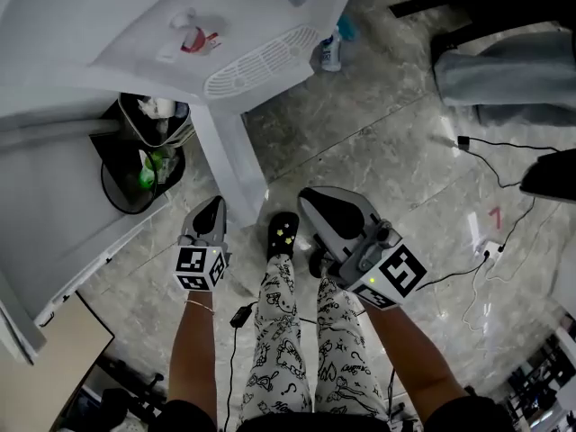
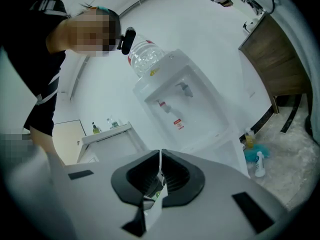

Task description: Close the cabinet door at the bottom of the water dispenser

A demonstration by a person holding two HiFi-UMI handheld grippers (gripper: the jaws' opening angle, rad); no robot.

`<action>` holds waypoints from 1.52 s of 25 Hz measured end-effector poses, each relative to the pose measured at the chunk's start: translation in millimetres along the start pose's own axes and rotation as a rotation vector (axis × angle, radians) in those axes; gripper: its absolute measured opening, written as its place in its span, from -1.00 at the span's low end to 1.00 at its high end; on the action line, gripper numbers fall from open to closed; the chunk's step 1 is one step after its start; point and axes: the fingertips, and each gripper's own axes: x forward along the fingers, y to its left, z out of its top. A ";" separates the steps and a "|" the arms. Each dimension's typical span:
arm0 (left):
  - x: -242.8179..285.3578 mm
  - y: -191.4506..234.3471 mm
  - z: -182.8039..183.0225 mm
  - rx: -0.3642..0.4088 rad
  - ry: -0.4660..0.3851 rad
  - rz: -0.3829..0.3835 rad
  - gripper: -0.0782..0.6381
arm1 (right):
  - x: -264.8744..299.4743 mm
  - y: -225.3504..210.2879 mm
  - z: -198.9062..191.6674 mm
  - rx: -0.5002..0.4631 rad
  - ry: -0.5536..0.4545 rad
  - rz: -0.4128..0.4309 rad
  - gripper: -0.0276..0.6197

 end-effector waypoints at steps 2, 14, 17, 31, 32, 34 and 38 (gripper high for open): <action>12.9 -21.8 11.0 0.002 -0.022 -0.027 -0.79 | -7.0 -9.2 -2.1 -0.001 0.000 -0.015 -0.86; 99.8 -103.1 80.2 0.045 -0.051 -0.156 -0.79 | -40.5 -50.3 17.9 -0.013 -0.048 -0.036 -0.86; 124.2 -112.2 102.1 0.052 -0.057 -0.169 -0.79 | -41.1 -67.5 18.0 -0.026 -0.023 -0.033 -0.86; 211.5 -85.3 170.1 0.032 -0.089 -0.160 -0.79 | -40.6 -139.0 46.0 0.011 -0.066 -0.094 -0.86; 214.7 -80.0 172.7 0.016 -0.092 -0.152 -0.79 | -40.1 -139.8 48.1 0.010 -0.068 -0.096 -0.86; 219.2 -70.7 177.4 -0.021 -0.100 -0.128 -0.79 | -39.7 -139.1 51.9 0.002 -0.070 -0.093 -0.86; 225.0 -59.5 183.1 -0.059 -0.102 -0.088 -0.79 | -42.2 -140.8 62.3 0.013 -0.093 -0.089 -0.86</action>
